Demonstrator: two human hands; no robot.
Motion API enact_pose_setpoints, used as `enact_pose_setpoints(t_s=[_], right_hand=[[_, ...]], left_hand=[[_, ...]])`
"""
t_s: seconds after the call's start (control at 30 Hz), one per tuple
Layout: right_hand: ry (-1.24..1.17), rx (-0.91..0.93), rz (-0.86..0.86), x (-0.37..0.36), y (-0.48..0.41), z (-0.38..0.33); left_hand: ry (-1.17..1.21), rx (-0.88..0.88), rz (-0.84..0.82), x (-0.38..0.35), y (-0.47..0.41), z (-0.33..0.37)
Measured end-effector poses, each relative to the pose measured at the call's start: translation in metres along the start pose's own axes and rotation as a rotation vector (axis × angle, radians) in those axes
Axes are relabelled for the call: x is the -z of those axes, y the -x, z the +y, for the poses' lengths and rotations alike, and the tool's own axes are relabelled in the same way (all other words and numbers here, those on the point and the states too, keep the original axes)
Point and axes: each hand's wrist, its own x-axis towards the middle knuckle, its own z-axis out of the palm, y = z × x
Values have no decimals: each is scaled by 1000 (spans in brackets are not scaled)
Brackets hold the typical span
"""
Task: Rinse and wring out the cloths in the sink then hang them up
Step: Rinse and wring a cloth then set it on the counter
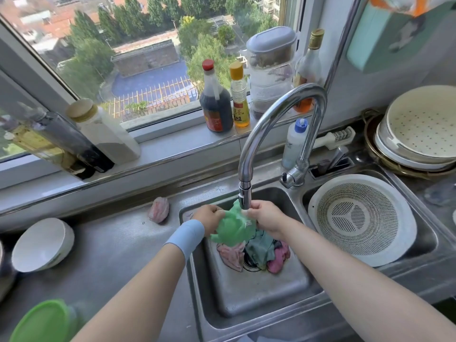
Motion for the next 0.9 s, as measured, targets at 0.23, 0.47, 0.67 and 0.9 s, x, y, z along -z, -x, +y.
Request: enact_pose_setpoints(t_s=[0.23,0.47,0.67,0.9], right_hand=[[279,113,-124,-20,32,12],[490,165,117,-26,64,20],[361,255,146,-63,77,4],[203,238,202,-96,93,-35]], left_hand=[[432,-48,-76,-21,25,-11],[305,-298,-151,-1,57,5],[641,-399,-315,44,92,12],[-54,-481,107,63,92,-30]])
